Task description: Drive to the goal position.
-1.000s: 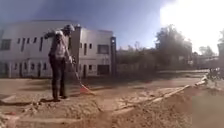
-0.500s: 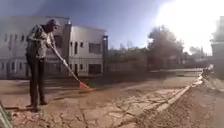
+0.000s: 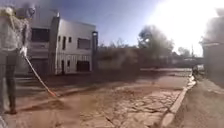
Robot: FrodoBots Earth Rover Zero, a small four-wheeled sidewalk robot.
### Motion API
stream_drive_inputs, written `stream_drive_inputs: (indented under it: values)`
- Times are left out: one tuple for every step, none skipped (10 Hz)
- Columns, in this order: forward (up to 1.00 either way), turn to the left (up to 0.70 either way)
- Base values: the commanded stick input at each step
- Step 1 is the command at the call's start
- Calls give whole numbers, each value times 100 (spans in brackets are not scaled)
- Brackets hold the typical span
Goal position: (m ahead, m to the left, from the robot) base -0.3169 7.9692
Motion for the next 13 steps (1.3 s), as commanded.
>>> stream_drive_inputs:
  values:
    - [100, -27]
    - [100, -27]
    - [100, -27]
    - [100, -19]
    - [100, -8]
    - [100, 0]
    - [100, 0]
    - [100, 0]
    - [100, 0]
    - [100, 0]
    - [100, 0]
    - [100, 0]
    - [100, 7]
